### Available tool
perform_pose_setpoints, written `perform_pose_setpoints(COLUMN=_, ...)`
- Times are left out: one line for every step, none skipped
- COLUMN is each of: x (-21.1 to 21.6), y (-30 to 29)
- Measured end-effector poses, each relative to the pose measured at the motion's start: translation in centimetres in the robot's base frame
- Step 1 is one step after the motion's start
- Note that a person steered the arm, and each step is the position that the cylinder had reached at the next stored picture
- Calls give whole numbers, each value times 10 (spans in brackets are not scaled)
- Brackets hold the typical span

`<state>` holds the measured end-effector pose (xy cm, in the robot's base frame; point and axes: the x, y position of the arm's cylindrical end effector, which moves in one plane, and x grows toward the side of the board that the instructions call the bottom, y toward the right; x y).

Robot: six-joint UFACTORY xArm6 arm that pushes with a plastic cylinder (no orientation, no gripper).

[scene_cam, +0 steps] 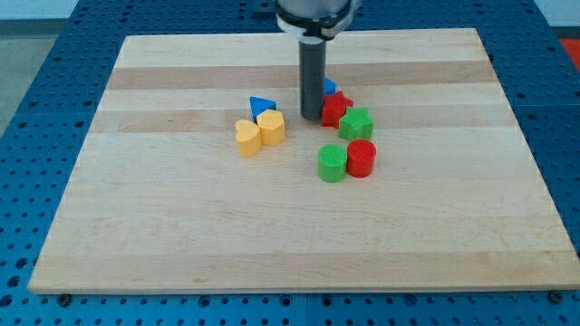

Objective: Slide the red blocks and green blocks towards the right

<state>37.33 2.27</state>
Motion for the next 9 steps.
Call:
perform_pose_setpoints(x=-13, y=29)
perform_pose_setpoints(x=-16, y=34)
perform_pose_setpoints(x=30, y=38)
perform_pose_setpoints(x=49, y=6)
perform_pose_setpoints(x=85, y=-22)
perform_pose_setpoints(x=123, y=-16)
perform_pose_setpoints(x=125, y=-25)
perform_pose_setpoints(x=115, y=-46)
perform_pose_setpoints(x=111, y=-17)
